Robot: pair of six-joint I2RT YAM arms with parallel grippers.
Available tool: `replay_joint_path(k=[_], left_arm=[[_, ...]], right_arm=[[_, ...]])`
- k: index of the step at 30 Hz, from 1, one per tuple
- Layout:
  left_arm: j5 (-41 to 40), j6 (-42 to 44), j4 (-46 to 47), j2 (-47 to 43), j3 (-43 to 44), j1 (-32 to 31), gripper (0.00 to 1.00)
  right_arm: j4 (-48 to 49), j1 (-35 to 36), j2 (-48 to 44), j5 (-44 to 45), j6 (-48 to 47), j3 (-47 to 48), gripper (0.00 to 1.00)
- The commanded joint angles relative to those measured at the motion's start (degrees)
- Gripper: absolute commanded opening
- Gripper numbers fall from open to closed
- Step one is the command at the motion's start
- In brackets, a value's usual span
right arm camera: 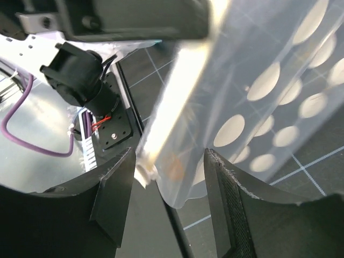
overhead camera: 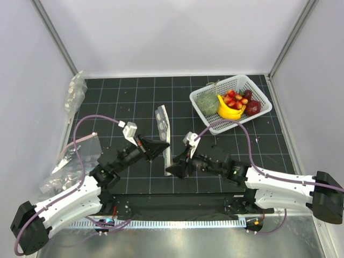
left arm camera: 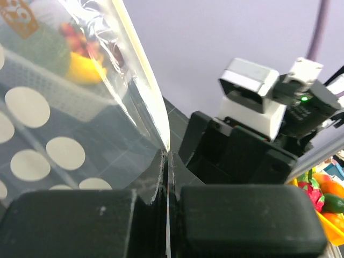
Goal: Place the food in the zip-top bag and seal the zipper
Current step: Pick up the zipper food storage bag at the center of the board.
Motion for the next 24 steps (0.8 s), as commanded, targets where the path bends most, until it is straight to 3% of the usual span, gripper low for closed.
replay_joint_path(k=[1, 5, 6, 7, 10, 18, 24], left_arm=[[-1.56, 0.4, 1.91, 1.87, 1.01, 0.04, 0.01], [-3.15, 1.01, 0.5, 2.49, 1.63, -0.05, 0.0], [-3.41, 1.1, 0.32, 2.23, 1.46, 0.04, 0.0], [-3.67, 1.28, 0.15, 2.05, 1.37, 0.04, 0.01], [-4.12, 1.37, -0.12, 1.79, 1.28, 0.04, 0.0], [-3.15, 1.36, 0.06, 3.19, 1.89, -0.4, 0.01], [-2.62, 1.28, 2.77, 5.13, 1.72, -1.63, 0.0]], right_arm=[[2.95, -0.2, -1.29, -2.03, -0.96, 2.69, 0.6], [1.63, -0.12, -3.84, 2.45, -1.23, 1.72, 0.65], [1.54, -0.12, -4.37, 3.85, -1.4, 1.55, 0.76], [1.37, -0.12, -5.24, 4.73, -1.4, 1.37, 0.8], [1.1, -0.12, -6.39, 7.29, -1.23, 0.75, 0.86], [1.54, -0.12, -4.56, 3.78, -1.05, 1.37, 0.63], [1.54, -0.2, -2.0, 2.1, -0.88, 2.6, 0.56]])
